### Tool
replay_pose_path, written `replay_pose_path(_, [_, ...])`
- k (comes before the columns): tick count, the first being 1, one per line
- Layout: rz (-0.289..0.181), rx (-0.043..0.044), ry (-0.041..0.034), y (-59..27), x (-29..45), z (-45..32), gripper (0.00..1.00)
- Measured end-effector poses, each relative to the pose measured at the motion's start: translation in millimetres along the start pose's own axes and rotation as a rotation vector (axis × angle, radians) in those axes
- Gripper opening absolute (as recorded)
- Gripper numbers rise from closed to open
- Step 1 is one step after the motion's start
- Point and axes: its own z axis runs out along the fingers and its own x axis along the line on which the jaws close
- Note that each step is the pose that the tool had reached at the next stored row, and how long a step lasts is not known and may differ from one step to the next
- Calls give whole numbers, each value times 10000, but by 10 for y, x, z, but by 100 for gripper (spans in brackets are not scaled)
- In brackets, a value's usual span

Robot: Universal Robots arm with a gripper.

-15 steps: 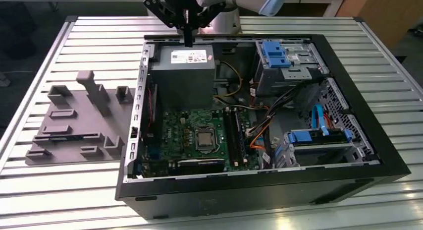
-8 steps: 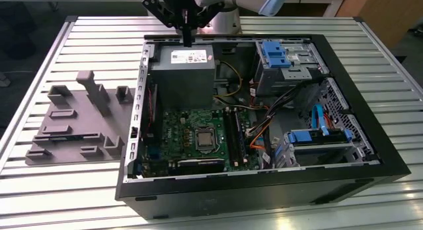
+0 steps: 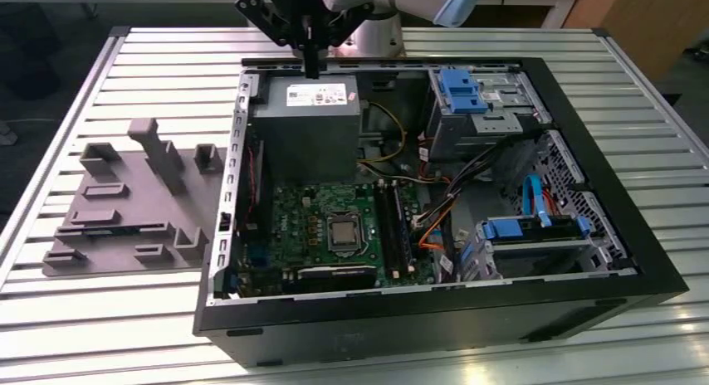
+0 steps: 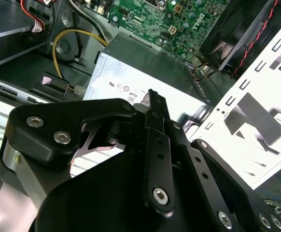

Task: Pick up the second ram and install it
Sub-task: 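Reach for the second ram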

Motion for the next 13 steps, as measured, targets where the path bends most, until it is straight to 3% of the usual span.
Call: replay_pose_path(13, [0, 0, 0, -2, 30, 0, 11])
